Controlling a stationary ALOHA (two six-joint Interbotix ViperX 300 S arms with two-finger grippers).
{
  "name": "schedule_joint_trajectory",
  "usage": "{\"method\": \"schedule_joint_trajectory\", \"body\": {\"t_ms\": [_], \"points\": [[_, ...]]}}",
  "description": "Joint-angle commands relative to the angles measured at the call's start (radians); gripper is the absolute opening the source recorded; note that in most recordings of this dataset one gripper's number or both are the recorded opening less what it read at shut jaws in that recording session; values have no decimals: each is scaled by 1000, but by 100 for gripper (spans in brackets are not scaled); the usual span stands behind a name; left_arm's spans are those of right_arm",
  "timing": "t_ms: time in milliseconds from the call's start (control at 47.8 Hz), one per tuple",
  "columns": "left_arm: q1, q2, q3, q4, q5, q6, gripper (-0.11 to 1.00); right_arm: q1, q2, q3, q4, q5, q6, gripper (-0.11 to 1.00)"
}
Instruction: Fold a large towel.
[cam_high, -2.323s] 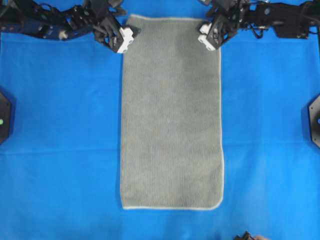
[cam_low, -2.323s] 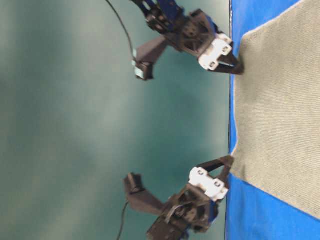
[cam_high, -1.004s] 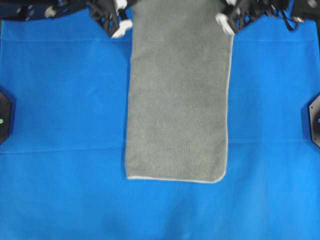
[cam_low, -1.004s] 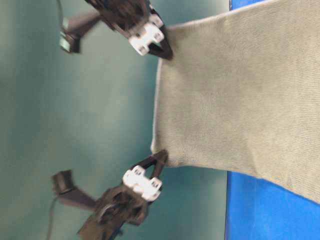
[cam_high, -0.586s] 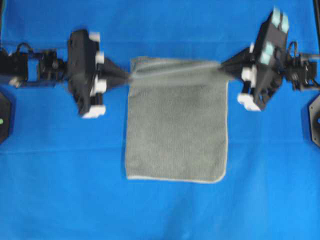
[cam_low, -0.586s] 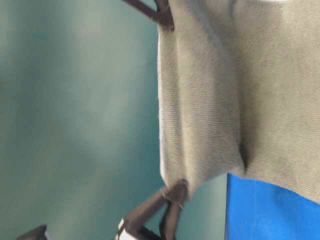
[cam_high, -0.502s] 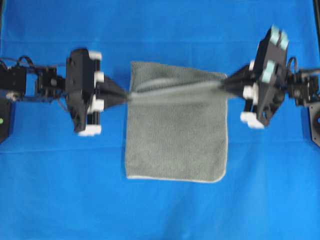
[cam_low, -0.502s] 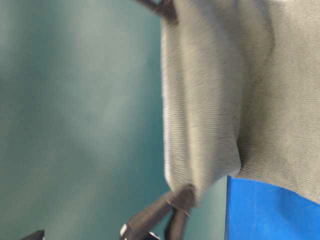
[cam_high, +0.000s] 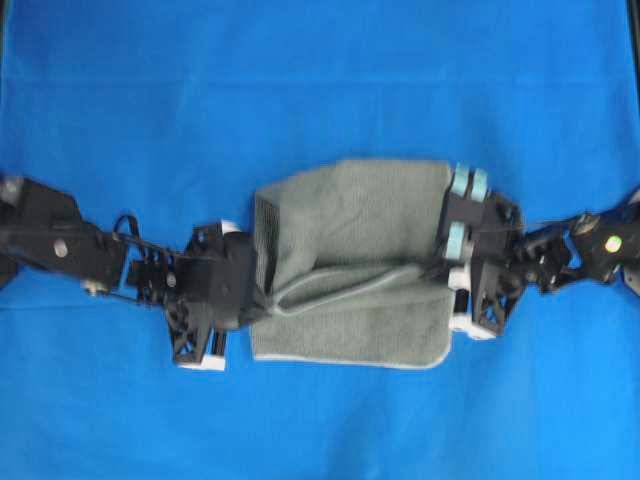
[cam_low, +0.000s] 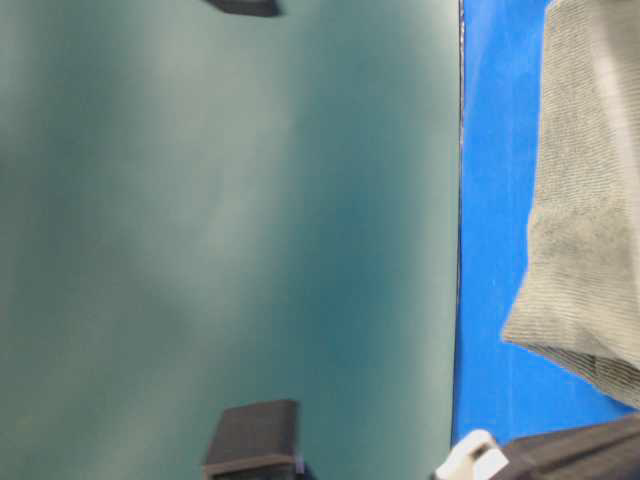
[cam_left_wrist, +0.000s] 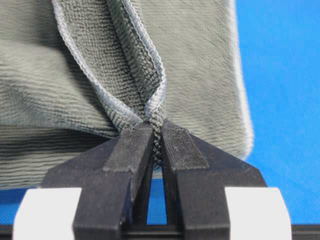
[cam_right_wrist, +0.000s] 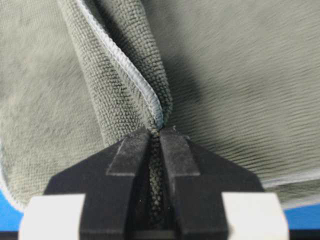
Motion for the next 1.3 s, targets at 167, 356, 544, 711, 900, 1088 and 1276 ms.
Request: {"method": "schedule_joint_trajectory", "body": {"t_ms": [167, 356, 544, 711, 900, 1088, 1276], "points": [[-38, -9, -15, -2, 6, -5, 2, 37, 12, -3, 6, -72, 20, 4], [-41, -28, -21, -2, 14, -5, 9, 67, 25, -26, 6, -83, 35, 9], [-57, -74, -18, 0, 49, 0, 65, 133, 23, -77, 5, -26, 35, 63], [-60, -141, -26, 0, 123, -3, 78, 225, -43, -147, 6, 140, 38, 62], [-80, -279, -29, 0, 222, 5, 70, 308, -175, -199, 0, 351, 37, 63], [-81, -462, -26, 5, 304, 6, 68, 319, -365, -175, -41, 482, 37, 63], [-69, -689, 18, 12, 321, 11, 68, 319, -594, -106, -135, 529, 38, 63]]}}
